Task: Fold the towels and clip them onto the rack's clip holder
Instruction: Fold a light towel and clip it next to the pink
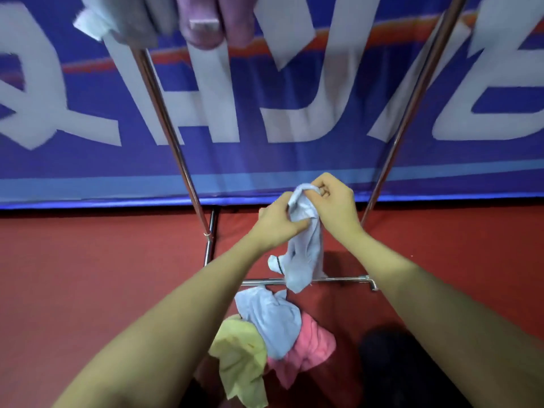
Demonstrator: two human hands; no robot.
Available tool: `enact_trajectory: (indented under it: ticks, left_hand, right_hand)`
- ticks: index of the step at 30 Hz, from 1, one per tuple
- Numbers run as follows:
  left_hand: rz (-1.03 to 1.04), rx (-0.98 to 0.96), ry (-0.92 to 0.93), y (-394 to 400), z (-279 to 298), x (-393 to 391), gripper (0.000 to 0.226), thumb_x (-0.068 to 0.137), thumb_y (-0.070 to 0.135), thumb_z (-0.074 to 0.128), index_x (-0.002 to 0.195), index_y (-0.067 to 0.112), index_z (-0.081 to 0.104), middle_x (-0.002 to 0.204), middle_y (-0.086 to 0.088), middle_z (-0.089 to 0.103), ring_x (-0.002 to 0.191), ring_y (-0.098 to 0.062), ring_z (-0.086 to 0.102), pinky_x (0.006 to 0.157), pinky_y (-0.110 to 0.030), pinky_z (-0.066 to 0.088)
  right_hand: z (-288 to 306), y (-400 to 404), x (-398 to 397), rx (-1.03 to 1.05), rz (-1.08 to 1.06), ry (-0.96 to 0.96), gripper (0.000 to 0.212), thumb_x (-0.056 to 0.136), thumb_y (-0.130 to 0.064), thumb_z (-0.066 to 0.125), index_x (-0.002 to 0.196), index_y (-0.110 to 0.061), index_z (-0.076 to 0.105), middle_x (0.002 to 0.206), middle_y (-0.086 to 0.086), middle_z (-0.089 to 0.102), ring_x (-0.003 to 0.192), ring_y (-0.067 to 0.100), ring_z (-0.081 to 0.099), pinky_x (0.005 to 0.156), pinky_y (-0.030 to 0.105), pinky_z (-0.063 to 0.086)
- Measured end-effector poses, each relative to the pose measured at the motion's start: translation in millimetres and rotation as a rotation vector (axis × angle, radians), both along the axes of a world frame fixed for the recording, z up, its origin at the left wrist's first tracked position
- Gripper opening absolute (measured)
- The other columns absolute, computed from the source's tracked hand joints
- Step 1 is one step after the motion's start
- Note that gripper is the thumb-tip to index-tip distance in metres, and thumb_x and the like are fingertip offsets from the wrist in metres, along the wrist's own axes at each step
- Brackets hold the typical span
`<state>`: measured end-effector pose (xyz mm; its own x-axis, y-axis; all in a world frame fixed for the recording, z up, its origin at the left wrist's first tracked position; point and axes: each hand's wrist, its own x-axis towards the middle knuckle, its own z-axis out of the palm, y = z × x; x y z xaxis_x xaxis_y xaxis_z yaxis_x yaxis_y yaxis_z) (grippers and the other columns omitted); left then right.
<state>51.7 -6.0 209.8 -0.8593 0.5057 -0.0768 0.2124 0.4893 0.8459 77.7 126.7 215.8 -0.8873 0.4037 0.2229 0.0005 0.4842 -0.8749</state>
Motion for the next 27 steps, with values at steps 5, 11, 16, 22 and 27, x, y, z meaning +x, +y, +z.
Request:
enact_trajectory:
  ticks: [5,11,16,22,27]
  left_hand:
    - [-0.086,0.164,0.133,-7,64,27,0.058,0.073,0.030,0.064,0.124,0.045,0.042,0.112,0.008,0.059,0.109,-0.016,0.058,0.096,-0.049,0.044]
    - [0.141,0.188,0.243,-14,123,35,0.020,0.078,0.028,0.054,0.094,0.017,0.059,0.081,0.001,0.067,0.071,-0.022,0.062,0.066,-0.042,0.054]
    - [0.204,0.149,0.394,-19,172,40,0.013,0.082,0.014,0.056,0.081,0.001,0.054,0.064,-0.003,0.051,0.059,-0.017,0.043,0.054,-0.035,0.038]
    - [0.191,0.152,0.533,-32,216,46,0.017,0.081,0.015,0.054,0.087,-0.001,0.056,0.078,-0.016,0.061,0.063,-0.013,0.044,0.054,-0.039,0.044]
    - [0.243,0.163,0.608,-53,238,51,0.022,0.085,0.016,0.049,0.106,0.012,0.056,0.091,-0.002,0.065,0.081,-0.016,0.059,0.071,-0.039,0.050]
  right_hand:
    - [75,-13,23,-0.044,0.029,0.114,0.017,0.082,-0.009,0.061,0.069,-0.018,0.058,0.057,-0.006,0.050,0.049,0.001,0.042,0.052,0.015,0.036]
    - [142,-14,47,-0.065,0.103,0.234,0.019,0.084,-0.001,0.058,0.074,-0.016,0.061,0.062,-0.001,0.058,0.050,-0.001,0.045,0.050,0.010,0.037]
    - [145,-4,65,-0.077,0.180,0.143,0.032,0.082,-0.028,0.070,0.108,-0.020,0.054,0.095,-0.005,0.062,0.077,0.007,0.054,0.075,0.021,0.048]
    - [119,-2,69,0.383,0.344,-0.319,0.049,0.075,-0.048,0.068,0.115,-0.021,0.057,0.106,-0.007,0.053,0.100,0.015,0.046,0.097,0.036,0.029]
    - [129,-7,62,0.236,0.261,-0.170,0.022,0.084,-0.022,0.064,0.064,-0.017,0.057,0.058,-0.004,0.049,0.060,0.010,0.042,0.070,0.032,0.031]
